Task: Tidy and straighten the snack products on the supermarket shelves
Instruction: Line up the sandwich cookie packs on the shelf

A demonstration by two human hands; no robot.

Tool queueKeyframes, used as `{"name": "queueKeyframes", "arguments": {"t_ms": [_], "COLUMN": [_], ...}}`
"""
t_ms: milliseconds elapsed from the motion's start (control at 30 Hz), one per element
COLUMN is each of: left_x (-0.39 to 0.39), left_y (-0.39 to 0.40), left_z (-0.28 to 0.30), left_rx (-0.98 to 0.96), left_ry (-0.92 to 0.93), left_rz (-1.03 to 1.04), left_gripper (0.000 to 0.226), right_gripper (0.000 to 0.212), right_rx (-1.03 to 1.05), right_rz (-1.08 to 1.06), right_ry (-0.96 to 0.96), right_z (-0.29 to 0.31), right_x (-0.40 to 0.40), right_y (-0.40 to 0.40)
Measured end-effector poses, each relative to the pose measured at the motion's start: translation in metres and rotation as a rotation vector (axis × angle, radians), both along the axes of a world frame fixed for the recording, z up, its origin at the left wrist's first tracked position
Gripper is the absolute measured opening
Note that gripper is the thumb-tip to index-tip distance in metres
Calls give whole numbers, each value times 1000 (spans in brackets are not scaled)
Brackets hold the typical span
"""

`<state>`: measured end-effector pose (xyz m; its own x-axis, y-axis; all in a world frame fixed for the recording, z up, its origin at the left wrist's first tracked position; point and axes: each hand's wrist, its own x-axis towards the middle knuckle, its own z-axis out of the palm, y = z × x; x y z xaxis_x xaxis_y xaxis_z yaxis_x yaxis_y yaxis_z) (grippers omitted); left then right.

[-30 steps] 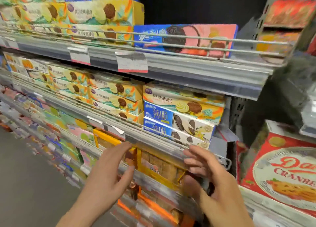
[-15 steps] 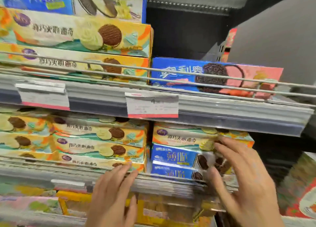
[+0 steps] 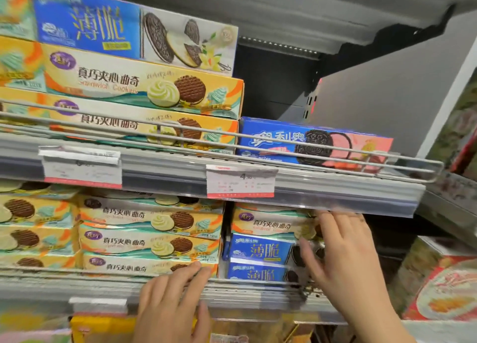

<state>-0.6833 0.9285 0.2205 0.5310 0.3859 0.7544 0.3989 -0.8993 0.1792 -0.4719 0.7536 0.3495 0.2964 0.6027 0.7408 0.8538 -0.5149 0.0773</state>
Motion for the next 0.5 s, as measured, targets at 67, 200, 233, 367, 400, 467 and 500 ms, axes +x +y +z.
{"name": "queueKeyframes", "arguments": {"t_ms": [67,200,233,367,400,467,500], "left_x": [4,8,9,11,12,12,12], "left_y": [-3,-4,-4,-5,-5,-6,-6], "left_z": [2,5,5,1,-1,-2,-2], "left_rx": [13,65,77,67,72,70,59], "left_ry": [-35,-72,-72,-99,-104,-112,-119], "left_rz": [17,58,80,124,131,137,134], "left_gripper": [54,50,49,47,47,47,46], "right_gripper": [55,59,58,67,70,73,73], "right_rx": [-46,-128,-139,-155,-153,-157,-166], "right_rz": [-34,-43,-38,-19,-14,1,12], "right_ry": [-5,-16,-24,-43,-43,-38,-27], "right_z": [1,4,5,8,9,13,14], "right_x": [8,20,22,25,25,24,22], "right_y": [0,-3,-4,-7,-8,-9,-9]}}
